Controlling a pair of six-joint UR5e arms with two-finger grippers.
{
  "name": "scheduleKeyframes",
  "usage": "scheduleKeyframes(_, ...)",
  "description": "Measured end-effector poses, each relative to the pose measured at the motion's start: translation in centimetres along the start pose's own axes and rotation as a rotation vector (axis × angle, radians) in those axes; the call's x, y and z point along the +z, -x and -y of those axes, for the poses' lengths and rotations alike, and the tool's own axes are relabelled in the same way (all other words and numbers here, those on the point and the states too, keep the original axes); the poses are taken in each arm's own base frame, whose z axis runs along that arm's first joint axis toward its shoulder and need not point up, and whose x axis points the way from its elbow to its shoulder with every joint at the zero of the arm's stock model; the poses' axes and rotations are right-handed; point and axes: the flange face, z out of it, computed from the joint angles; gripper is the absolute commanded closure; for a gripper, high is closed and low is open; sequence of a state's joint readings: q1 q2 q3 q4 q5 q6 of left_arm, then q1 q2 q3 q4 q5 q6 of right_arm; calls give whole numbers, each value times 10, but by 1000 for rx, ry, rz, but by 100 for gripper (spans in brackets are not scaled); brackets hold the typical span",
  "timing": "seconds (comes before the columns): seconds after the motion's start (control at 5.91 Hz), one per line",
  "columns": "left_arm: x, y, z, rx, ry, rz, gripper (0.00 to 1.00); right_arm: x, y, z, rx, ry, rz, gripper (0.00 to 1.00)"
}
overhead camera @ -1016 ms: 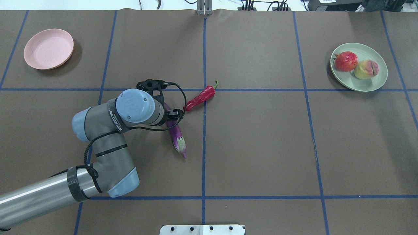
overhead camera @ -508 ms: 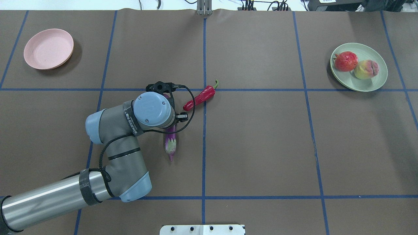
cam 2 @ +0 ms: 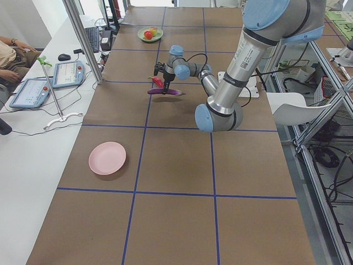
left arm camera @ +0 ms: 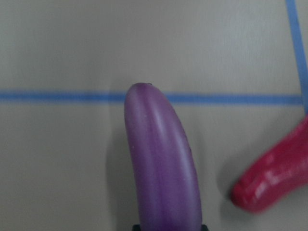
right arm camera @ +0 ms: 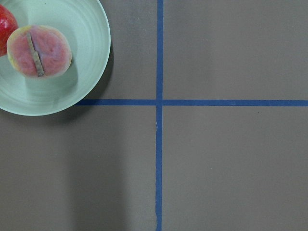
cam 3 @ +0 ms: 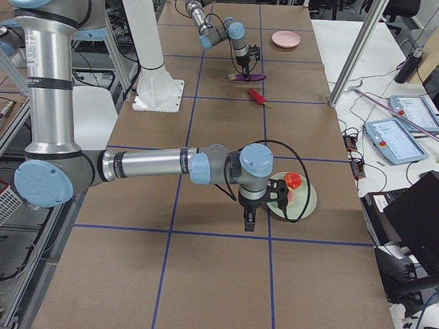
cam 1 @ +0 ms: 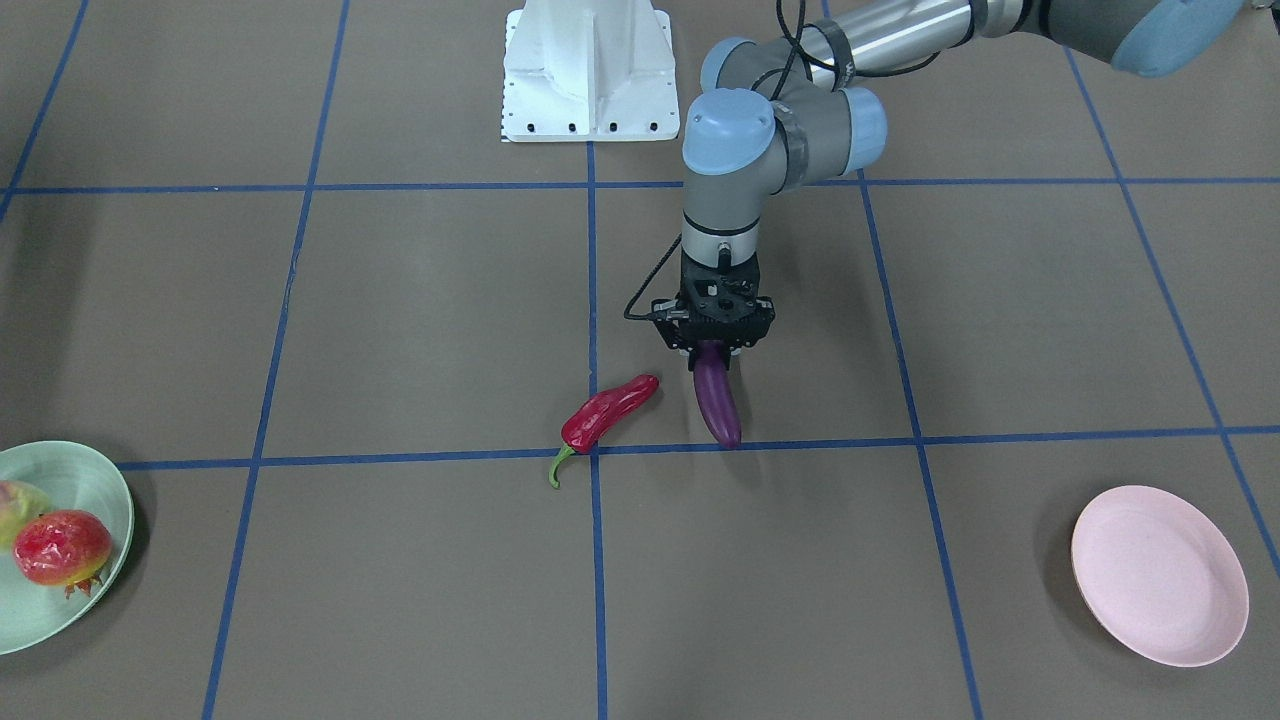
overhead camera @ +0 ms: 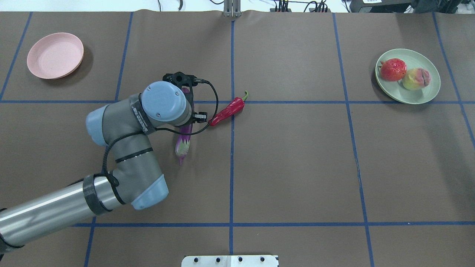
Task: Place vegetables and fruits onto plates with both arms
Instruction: 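Lower the left gripper onto the purple eggplant and grasp it, then carry the eggplant with the left gripper onto the pink plate and release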
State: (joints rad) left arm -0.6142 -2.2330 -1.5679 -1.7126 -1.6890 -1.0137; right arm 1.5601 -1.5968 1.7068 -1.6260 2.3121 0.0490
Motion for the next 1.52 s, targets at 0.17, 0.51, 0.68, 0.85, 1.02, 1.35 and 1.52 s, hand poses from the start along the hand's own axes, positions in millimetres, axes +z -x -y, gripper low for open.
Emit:
scheduleKeyframes(0.17, -5, 59, 55, 133, 18, 20, 100, 1, 0, 0, 0, 2, -1, 0)
scheduleKeyframes(0.51, 14, 200, 144, 378, 86, 113, 100, 4, 2, 0, 2, 9, -2, 0)
scheduleKeyframes(0.68, 33, 264, 168, 472, 110, 152, 100, 6, 3, 0, 0, 13, -3, 0)
scheduleKeyframes(0.85, 66, 322, 178, 534, 104, 171, 100, 8, 4, 0, -1, 15, -4, 0)
scheduleKeyframes(1.02, 91, 369, 178, 551, 89, 188, 100, 9, 5, 0, -4, 18, -5, 0)
scheduleKeyframes(1.35, 102, 422, 180, 532, 80, 277, 0, 11, 6, 0, -11, 22, -6, 0)
scheduleKeyframes(1.52, 100, 430, 181, 527, 74, 292, 0, 11, 6, 0, -12, 22, -6, 0)
